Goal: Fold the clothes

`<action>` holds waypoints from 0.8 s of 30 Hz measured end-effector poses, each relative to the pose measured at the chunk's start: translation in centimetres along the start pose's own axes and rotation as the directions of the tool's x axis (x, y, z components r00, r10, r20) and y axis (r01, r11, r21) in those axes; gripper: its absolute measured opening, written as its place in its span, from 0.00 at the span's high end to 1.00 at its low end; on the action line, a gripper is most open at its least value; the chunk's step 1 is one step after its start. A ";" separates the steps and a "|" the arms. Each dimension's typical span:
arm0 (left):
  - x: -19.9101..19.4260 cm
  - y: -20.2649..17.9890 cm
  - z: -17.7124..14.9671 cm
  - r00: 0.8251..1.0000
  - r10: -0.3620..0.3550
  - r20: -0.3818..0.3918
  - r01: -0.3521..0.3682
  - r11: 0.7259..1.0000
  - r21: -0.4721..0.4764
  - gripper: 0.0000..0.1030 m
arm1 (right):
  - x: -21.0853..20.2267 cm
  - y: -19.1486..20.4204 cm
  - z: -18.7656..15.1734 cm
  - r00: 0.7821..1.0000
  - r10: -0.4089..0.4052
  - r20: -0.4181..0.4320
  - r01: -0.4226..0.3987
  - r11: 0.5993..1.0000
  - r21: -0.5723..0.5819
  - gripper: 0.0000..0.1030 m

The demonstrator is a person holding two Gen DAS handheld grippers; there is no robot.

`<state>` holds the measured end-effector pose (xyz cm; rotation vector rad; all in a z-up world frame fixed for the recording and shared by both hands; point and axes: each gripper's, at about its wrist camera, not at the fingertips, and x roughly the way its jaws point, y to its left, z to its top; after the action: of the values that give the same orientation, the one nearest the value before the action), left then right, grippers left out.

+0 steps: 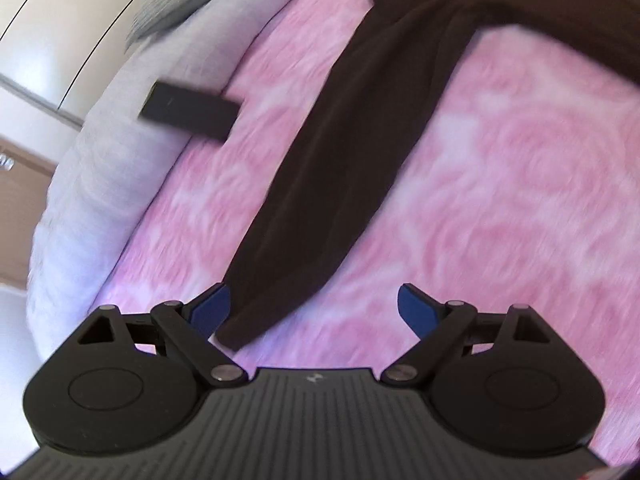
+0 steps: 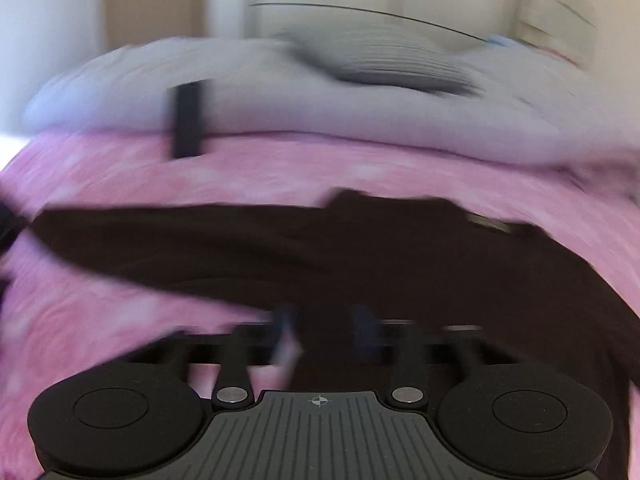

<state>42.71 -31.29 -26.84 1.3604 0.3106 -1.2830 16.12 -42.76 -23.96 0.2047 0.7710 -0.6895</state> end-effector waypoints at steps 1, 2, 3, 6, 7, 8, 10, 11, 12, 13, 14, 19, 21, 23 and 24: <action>0.0 0.7 -0.7 1.000 0.014 -0.018 -0.014 1.000 -0.015 0.14 | 0.5 2.3 0.6 0.999 0.050 0.005 -0.050 0.997 -0.051 0.32; 0.0 1.4 -1.4 0.999 0.027 -0.034 -0.028 0.999 -0.032 0.14 | 1.0 4.5 1.2 0.995 0.100 0.007 -0.099 0.990 -0.102 0.32; 0.1 2.2 -2.1 0.998 0.040 -0.044 -0.042 0.998 -0.050 0.14 | 1.5 6.8 1.7 0.989 0.150 0.007 -0.148 0.977 -0.152 0.32; -0.4 4.6 -4.9 0.995 0.085 -0.050 -0.090 0.991 -0.102 0.14 | 3.2 14.4 3.4 0.965 0.264 0.006 -0.250 0.920 -0.302 0.32; -0.5 5.4 -5.8 0.994 0.100 -0.046 -0.105 0.987 -0.119 0.14 | 3.9 17.1 4.1 0.956 0.293 0.005 -0.272 0.894 -0.356 0.33; -0.7 6.2 -6.7 0.992 0.115 -0.042 -0.120 0.983 -0.137 0.14 | 4.6 19.9 4.4 0.951 0.310 0.008 -0.280 0.870 -0.406 0.33; -0.9 7.7 -8.6 0.989 0.140 -0.037 -0.144 0.973 -0.180 0.14 | 6.6 24.9 5.1 0.942 0.336 -0.001 -0.292 0.816 -0.498 0.33; -1.1 8.5 -9.5 0.989 0.146 -0.035 -0.150 0.966 -0.209 0.14 | 7.9 27.2 5.5 0.939 0.345 -0.012 -0.296 0.788 -0.539 0.33; -1.2 9.2 -10.4 0.988 0.153 -0.033 -0.156 0.959 -0.238 0.14 | 9.2 29.1 5.5 0.943 0.331 -0.022 -0.283 0.767 -0.576 0.33; -1.2 9.8 -11.3 0.987 0.159 -0.034 -0.162 0.950 -0.267 0.14 | 10.5 30.9 5.6 0.948 0.317 -0.031 -0.269 0.744 -0.611 0.33; -1.3 10.3 -12.1 0.986 0.162 -0.037 -0.165 0.942 -0.292 0.14 | 11.9 32.7 5.6 0.953 0.302 -0.040 -0.255 0.720 -0.645 0.33; -1.7 11.2 -15.4 0.987 0.155 -0.048 -0.162 0.917 -0.364 0.14 | 17.7 37.0 5.1 0.979 0.187 -0.087 -0.189 0.647 -0.738 0.74; -1.7 11.1 -16.2 0.987 0.150 -0.055 -0.159 0.916 -0.369 0.14 | 17.2 36.4 5.8 0.978 0.201 -0.061 -0.182 0.664 -0.725 0.95; -2.0 10.7 -16.3 0.988 0.144 -0.053 -0.153 0.918 -0.365 0.14 | 15.1 34.9 7.1 0.970 0.242 0.001 -0.175 0.707 -0.685 0.95; -2.1 10.5 -16.2 0.989 0.141 -0.050 -0.149 0.921 -0.361 0.14 | 13.6 33.2 8.3 0.965 0.259 0.043 -0.173 0.750 -0.638 0.96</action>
<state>58.17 -19.90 -24.18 1.0597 0.4325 -1.0265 49.11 -27.54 -30.08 -0.3641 0.7985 -0.1872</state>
